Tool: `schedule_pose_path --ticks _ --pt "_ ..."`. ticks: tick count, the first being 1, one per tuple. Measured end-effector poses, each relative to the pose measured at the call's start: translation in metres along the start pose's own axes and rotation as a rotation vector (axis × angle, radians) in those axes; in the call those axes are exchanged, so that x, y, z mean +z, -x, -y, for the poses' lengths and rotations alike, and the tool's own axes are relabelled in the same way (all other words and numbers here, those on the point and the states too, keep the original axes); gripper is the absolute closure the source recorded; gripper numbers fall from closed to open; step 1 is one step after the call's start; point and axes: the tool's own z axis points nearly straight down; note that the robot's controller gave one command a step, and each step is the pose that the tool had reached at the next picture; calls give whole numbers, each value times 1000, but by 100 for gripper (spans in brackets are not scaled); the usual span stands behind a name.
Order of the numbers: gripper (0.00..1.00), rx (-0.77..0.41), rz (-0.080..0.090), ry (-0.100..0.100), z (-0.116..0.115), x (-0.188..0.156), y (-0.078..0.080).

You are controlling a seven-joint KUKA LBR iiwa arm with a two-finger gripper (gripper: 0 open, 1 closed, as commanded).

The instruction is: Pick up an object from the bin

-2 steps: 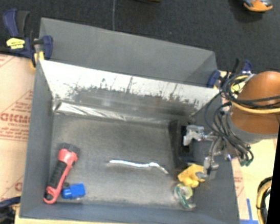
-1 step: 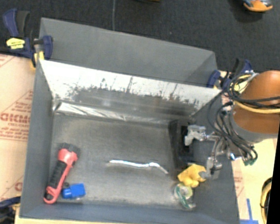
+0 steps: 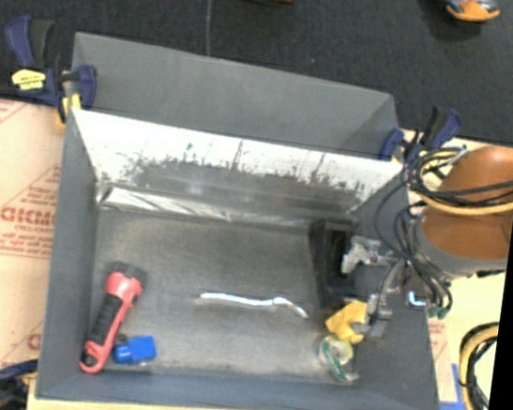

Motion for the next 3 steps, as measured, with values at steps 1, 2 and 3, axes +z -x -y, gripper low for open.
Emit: schedule_pose_path --ticks 1,2,3 --pt "0 -296 1 -1 2 22 2" --pt "0 -416 -1 0 9 26 -3" --pt "0 -89 0 0 11 35 -3"
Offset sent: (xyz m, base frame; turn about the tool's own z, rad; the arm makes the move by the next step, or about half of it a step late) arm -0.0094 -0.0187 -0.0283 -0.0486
